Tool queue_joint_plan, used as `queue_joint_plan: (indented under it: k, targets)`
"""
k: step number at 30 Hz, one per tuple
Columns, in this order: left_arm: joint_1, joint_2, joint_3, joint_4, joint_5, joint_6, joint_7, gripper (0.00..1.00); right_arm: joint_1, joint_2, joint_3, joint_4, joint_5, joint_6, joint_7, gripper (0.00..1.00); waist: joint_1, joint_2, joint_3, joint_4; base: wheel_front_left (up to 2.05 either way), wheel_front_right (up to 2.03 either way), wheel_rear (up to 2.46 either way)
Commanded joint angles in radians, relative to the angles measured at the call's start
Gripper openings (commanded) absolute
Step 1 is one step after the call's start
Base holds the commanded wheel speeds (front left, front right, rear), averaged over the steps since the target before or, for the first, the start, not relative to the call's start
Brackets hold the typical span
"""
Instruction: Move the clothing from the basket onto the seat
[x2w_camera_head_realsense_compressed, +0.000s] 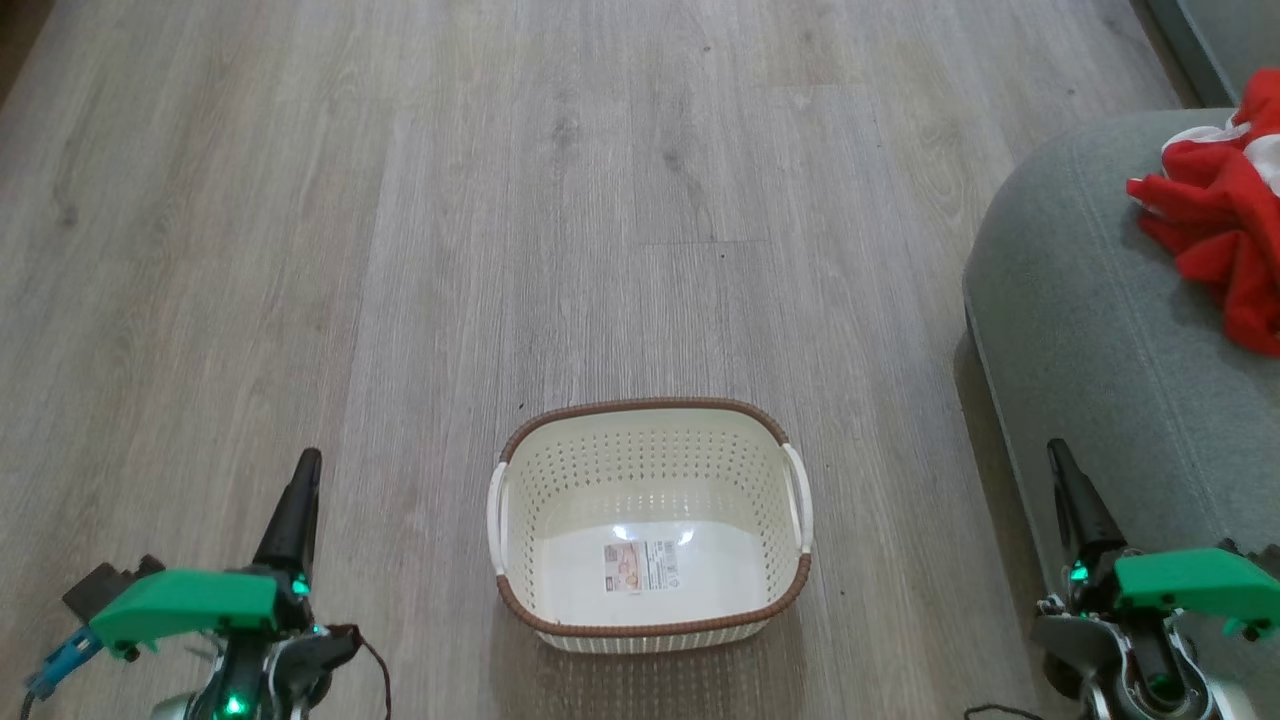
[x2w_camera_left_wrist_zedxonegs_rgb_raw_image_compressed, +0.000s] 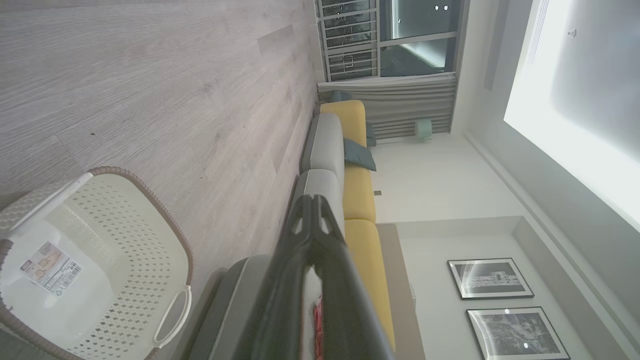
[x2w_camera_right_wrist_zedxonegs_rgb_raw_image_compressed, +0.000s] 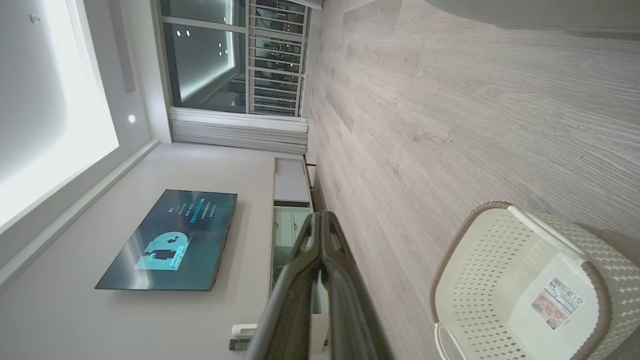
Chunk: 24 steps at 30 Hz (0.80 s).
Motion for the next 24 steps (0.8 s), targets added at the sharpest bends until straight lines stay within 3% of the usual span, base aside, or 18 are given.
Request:
queue_joint_plan:
  k: [1, 9, 24]
  targets:
    - [-0.03, 0.008, 0.037, -0.039, -0.025, -0.007, 0.009, 0.0, -0.054, -0.009, 0.015, -0.041, 0.027, 0.0, 0.009, 0.0, 0.0, 0.0, 0.0, 0.0, 0.0, 0.0, 0.0]
    - [-0.029, 0.007, 0.044, -0.05, -0.111, -0.01, 0.032, 0.0, -0.057, -0.009, 0.013, -0.05, 0.123, 0.0, 0.033, 0.0, 0.0, 0.0, -0.003, -0.004, 0.0, 0.0, 0.0]
    - [-0.029, 0.007, 0.045, -0.05, -0.114, -0.01, 0.033, 0.0, -0.057, -0.009, 0.013, -0.05, 0.127, 0.0, 0.034, 0.0, 0.0, 0.0, -0.003, -0.004, 0.0, 0.0, 0.0]
